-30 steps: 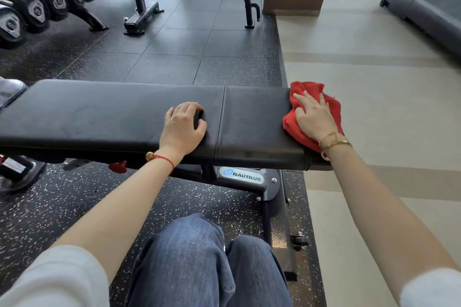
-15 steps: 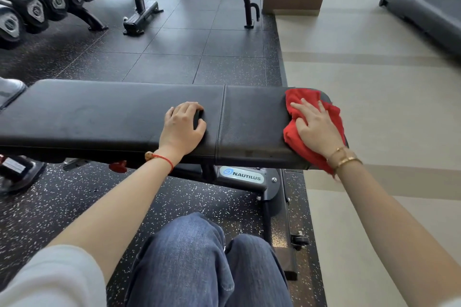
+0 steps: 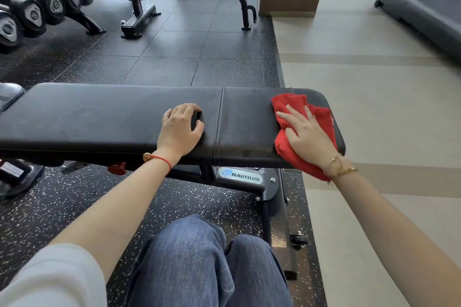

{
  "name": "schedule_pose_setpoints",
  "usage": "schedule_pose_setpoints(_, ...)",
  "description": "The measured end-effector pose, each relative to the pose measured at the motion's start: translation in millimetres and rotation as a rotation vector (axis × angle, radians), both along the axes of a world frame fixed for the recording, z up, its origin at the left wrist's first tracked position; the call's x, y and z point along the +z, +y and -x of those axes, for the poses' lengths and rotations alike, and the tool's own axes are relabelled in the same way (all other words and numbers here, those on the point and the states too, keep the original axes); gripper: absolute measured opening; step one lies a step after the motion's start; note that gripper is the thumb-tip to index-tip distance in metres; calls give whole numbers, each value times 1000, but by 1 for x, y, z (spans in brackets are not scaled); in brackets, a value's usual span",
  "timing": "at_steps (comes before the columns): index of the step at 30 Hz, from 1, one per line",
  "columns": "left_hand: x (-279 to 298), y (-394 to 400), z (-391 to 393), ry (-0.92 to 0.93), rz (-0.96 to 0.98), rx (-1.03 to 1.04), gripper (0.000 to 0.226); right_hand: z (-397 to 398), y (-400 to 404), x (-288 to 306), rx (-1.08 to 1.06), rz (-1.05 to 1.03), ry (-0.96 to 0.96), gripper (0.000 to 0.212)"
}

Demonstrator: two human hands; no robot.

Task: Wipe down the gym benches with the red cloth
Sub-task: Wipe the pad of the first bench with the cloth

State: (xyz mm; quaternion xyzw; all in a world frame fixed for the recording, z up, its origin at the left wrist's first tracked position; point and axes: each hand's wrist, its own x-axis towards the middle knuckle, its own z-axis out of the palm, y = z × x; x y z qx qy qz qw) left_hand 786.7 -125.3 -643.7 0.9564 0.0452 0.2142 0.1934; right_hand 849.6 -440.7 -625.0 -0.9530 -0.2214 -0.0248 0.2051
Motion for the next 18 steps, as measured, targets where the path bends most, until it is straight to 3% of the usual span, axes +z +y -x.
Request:
schedule_pose_setpoints(10,0,-6,0,4,2,23,29,-59,24,16,-237,3,109,50)
schedule_pose_setpoints(18,0,-4,-2,-5,-8,36,28,0,117,13,100,91,-4,51)
